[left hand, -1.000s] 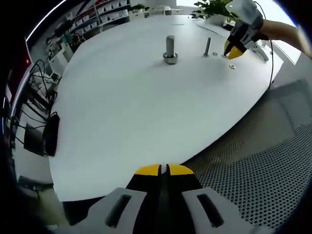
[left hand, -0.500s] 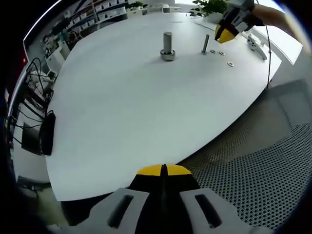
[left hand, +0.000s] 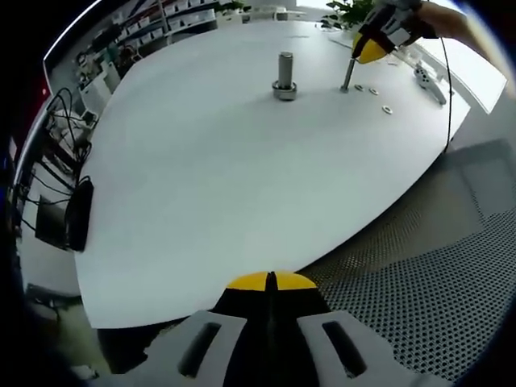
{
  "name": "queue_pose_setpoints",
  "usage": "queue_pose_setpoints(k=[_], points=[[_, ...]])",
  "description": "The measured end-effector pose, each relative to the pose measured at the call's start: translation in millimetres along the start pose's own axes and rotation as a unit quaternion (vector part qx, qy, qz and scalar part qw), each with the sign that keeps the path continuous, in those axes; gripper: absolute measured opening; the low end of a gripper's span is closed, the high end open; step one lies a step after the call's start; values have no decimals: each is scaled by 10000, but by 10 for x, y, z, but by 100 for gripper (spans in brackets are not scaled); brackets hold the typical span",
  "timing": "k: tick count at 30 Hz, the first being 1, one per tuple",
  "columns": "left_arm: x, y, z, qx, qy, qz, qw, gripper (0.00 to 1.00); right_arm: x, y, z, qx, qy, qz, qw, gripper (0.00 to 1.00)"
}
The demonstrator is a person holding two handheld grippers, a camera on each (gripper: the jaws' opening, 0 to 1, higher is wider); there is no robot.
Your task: Place the washer onto the threaded stud by aligning its center hole with the stud, sliding it down to the base, and recovering from edge contact or off-axis alignment until the washer reaches the visible bottom stop.
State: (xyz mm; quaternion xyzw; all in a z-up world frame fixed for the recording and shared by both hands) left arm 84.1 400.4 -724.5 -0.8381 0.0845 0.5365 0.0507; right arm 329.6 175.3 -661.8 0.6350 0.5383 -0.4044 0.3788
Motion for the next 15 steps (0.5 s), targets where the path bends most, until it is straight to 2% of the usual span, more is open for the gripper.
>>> queue_pose_setpoints(k=[15], points=[[5, -4, 1, 1, 31, 26, 10000, 0, 81, -8, -58, -167, -156, -163, 9996, 14]])
Point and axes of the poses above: the point that each gripper's makers call its tool centre point, and the gripper's own axes: x roughly forward along the fingers, y roughly to its right, z roughly out of its underside, the point moved 8 cm from there along -x, roughly backward along the fingers, and after that the axes turned 2 degrees about -x, right-handed, at the moved point
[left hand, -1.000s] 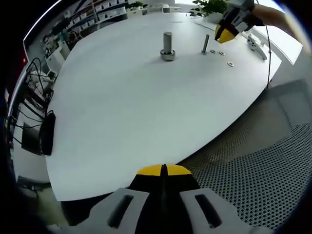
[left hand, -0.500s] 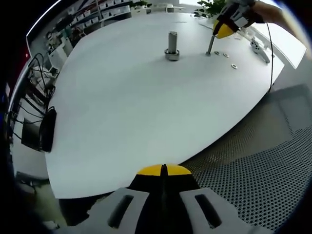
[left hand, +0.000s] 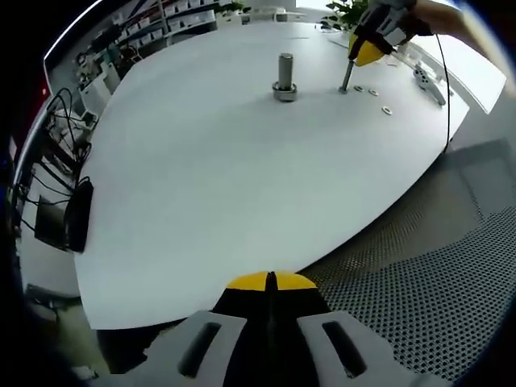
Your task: Place the washer onto the threaded stud by aligning its center hole with the stud, sliding it down to the base, and recovering from edge contact or off-axis alignment until the washer reaches the visible bottom stop.
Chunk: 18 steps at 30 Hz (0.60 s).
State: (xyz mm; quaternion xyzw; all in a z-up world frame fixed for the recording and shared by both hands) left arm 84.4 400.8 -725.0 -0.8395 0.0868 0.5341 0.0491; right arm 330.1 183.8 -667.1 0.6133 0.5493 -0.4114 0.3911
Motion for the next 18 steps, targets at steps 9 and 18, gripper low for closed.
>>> queue_pose_setpoints(k=[9, 18], points=[[2, -6, 0, -37, 11, -2, 10000, 0, 117, -7, 16, -149, -262, -38, 9995, 14], [-1, -13, -1, -74, 22, -9, 10000, 0, 323, -6, 51, -185, -441, -92, 9988, 14]])
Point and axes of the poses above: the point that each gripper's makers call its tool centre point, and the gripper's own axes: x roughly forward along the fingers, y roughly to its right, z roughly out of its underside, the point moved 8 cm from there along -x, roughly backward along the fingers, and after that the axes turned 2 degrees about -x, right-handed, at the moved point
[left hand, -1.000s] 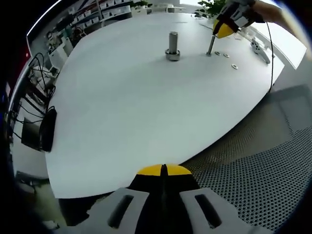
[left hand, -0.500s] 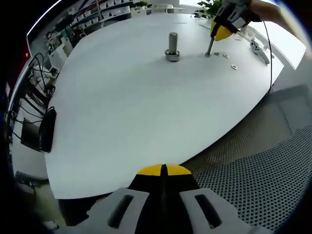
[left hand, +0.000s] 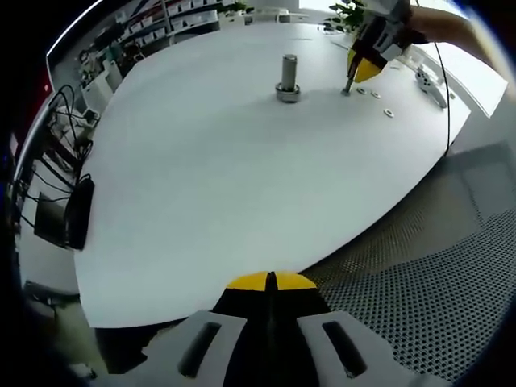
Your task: Place the washer onto the threaded stud by aligning its center hole with the stud, sliding it down to the base, and recovering from edge contact or off-axis alignment until the washer reaches the visible bottom stop.
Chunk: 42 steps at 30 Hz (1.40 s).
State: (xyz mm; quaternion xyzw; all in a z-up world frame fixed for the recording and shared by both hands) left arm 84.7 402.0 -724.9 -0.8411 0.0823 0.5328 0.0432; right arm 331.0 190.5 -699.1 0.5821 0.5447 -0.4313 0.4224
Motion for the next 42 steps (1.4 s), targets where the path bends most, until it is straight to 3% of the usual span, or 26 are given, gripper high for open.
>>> queue_pose_setpoints(k=[11, 19, 42], points=[[3, -14, 0, -33, 9, -9, 10000, 0, 136, -21, 45, 10, -129, -25, 9999, 14], [-4, -14, 0, -49, 15, -16, 10000, 0, 111, -3, 102, 146, 18, 63, 9999, 18], [-11, -20, -4, -71, 43, -37, 10000, 0, 10, -361, 583, 287, 43, -282, 9992, 23]])
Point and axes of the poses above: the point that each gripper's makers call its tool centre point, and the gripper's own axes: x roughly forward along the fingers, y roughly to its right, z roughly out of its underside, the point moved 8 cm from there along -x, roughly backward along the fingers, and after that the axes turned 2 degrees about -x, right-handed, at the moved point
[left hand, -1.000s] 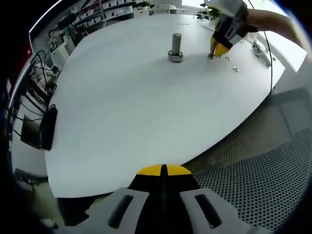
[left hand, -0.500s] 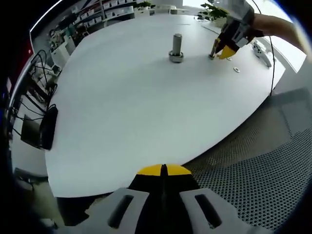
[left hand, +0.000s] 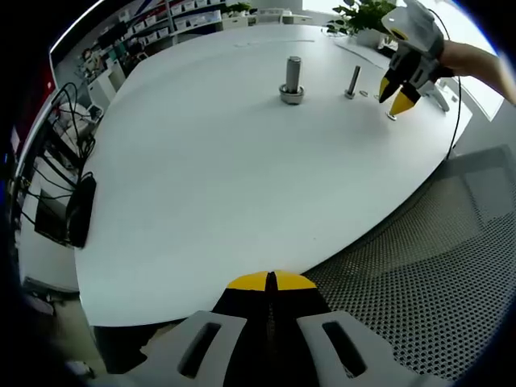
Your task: Place the washer onto the threaded stud by aligning its center hole with the stud, sliding it down to the base, and recovering from edge contact or off-axis alignment until the washer reaches the visible bottom stop.
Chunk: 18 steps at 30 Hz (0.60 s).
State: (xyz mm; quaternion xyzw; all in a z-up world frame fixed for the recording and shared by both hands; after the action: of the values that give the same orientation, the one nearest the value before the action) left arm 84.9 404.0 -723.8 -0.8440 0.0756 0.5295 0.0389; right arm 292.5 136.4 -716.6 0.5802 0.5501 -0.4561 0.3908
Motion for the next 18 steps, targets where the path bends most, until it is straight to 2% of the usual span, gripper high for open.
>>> queue_pose_setpoints(k=[11, 14, 18], points=[[-2, -4, -3, -9, 17, -24, 10000, 0, 37, -81, 57, -470, -242, 25, 9986, 24], [0, -3, -2, -5, 16, -25, 10000, 0, 35, -83, 47, -1025, -354, 129, 9940, 23], [-4, -2, -3, -3, 14, -25, 10000, 0, 39, -84, 48, -901, -359, 106, 9952, 23]])
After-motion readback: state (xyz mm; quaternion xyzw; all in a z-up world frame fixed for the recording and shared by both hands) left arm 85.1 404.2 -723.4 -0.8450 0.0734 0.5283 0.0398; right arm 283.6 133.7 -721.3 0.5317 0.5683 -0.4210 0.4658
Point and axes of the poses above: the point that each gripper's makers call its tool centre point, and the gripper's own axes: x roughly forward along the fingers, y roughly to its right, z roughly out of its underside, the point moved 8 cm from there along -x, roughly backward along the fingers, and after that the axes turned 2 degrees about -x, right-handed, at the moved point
